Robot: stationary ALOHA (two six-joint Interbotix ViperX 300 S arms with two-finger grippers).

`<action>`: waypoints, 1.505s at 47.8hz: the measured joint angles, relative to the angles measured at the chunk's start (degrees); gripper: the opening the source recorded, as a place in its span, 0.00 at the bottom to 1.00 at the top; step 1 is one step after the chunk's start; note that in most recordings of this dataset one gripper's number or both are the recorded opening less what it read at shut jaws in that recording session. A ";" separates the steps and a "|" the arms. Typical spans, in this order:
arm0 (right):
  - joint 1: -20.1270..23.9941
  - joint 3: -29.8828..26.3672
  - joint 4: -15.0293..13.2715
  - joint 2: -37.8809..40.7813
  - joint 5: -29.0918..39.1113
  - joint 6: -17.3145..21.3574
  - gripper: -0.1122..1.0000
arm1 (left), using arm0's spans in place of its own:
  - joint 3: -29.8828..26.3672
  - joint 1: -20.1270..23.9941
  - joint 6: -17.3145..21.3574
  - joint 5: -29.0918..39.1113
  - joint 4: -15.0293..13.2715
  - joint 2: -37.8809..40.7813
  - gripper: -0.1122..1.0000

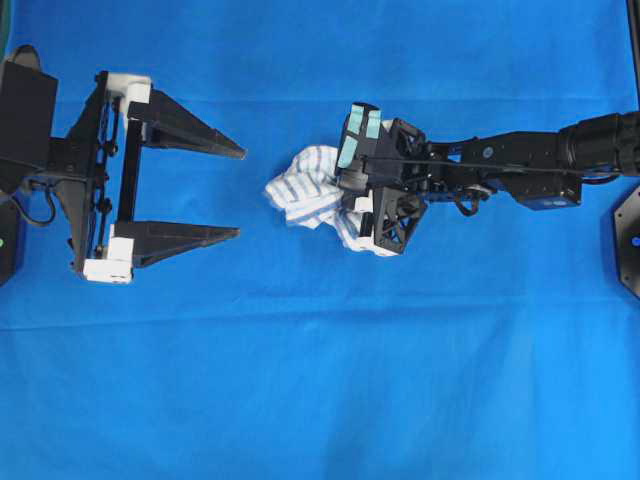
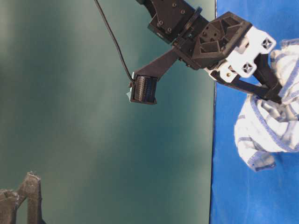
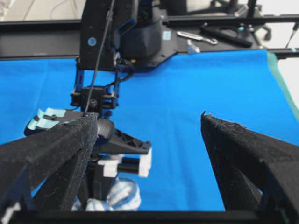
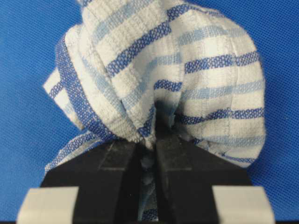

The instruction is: Hand over the towel.

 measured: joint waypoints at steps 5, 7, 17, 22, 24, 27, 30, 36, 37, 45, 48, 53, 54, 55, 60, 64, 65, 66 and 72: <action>-0.09 -0.18 -0.09 -0.09 0.62 0.53 0.28 | 0.00 0.00 0.00 -0.09 -0.09 0.00 0.95; -0.09 -0.18 0.00 -0.26 0.88 0.62 0.39 | 0.00 0.00 0.00 0.00 -0.09 0.00 0.95; 1.05 1.41 0.00 -6.59 1.93 0.62 0.75 | 0.00 0.00 0.00 0.00 -0.09 0.00 0.95; 1.49 2.55 0.00 -12.74 1.85 0.53 0.74 | 0.00 0.00 0.00 0.00 0.00 0.00 0.95; 1.49 3.16 -0.09 -15.38 1.67 0.35 0.74 | 0.00 0.00 0.00 0.00 -0.09 -0.09 0.95; 1.41 3.87 -0.35 -19.25 1.23 0.26 0.74 | 0.00 0.00 0.00 0.00 -0.09 0.00 0.95; 1.32 4.48 -0.88 -23.38 0.44 0.26 0.74 | 0.00 -0.09 0.00 0.00 -0.09 0.00 0.95; 1.58 6.68 -2.11 -32.34 -1.58 0.18 0.74 | 0.00 0.00 0.00 0.00 -0.09 0.00 0.95; 1.67 7.12 -2.20 -33.75 -2.02 0.09 0.74 | 0.00 0.00 0.00 0.00 -0.09 0.00 0.95; 2.29 10.99 -2.46 -44.65 -4.83 0.18 0.74 | 0.00 0.00 0.00 0.00 -0.09 0.00 0.95; 2.20 12.66 -2.46 -47.55 -5.54 0.18 0.74 | 0.00 0.00 0.00 0.00 -0.09 0.00 0.95; 2.29 15.38 -2.55 -51.24 -5.98 0.18 0.74 | 0.00 0.00 0.00 0.00 -0.09 0.09 0.95; 2.29 15.73 -2.46 -51.68 -5.98 0.18 0.74 | 0.00 0.00 0.00 0.00 -0.09 0.09 0.95; 2.29 16.00 -2.55 -52.21 -6.06 0.18 0.74 | -0.09 0.00 0.00 0.00 -0.09 0.09 0.95; 2.29 17.58 -2.55 -53.35 -6.86 0.18 0.74 | 0.00 0.00 0.00 0.00 -0.09 0.09 0.95; 2.29 18.54 -2.55 -53.44 -7.91 0.18 0.74 | 0.26 0.00 0.00 0.00 -0.09 0.00 0.95; 2.29 18.63 -2.55 -53.26 -8.09 0.18 0.74 | 0.26 0.00 0.00 0.00 0.00 0.09 0.95; 2.29 18.72 -2.55 -53.09 -8.17 0.18 0.74 | 0.35 0.00 0.00 0.00 0.00 0.00 0.95; 2.29 18.81 -2.55 -52.73 -8.61 0.18 0.74 | 0.35 0.00 0.00 0.00 -0.09 0.09 0.95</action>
